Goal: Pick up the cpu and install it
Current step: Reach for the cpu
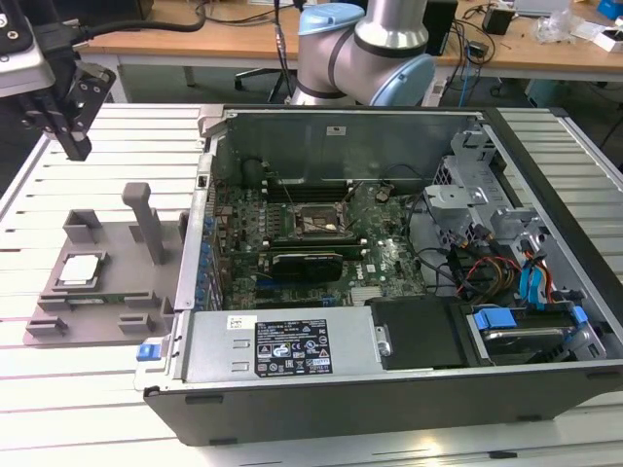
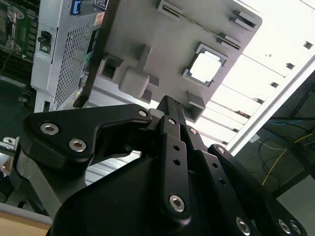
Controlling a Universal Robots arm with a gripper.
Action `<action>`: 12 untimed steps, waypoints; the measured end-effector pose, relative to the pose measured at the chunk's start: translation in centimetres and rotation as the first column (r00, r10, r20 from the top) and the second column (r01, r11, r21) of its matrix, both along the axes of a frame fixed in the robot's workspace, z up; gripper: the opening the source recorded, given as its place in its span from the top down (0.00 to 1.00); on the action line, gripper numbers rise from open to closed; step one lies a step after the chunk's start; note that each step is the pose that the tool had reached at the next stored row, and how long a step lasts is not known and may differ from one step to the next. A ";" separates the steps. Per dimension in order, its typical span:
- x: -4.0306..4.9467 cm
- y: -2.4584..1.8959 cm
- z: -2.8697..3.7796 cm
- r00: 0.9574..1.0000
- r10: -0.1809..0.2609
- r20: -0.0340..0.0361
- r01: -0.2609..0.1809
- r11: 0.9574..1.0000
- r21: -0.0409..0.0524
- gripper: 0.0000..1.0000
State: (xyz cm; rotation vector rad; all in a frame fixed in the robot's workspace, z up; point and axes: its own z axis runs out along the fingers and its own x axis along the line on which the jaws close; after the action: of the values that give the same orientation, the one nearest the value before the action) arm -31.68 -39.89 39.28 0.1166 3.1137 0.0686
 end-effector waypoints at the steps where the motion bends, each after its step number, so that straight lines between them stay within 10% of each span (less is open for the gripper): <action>1: -0.13 0.00 0.00 1.000 0.000 0.000 0.000 1.000 0.000 0.89; 12: -1.92 0.00 -0.01 1.000 0.000 0.000 0.000 1.000 0.000 0.89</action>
State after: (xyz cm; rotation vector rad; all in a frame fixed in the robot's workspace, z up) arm -33.60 -39.89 39.26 0.1166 3.1137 0.0687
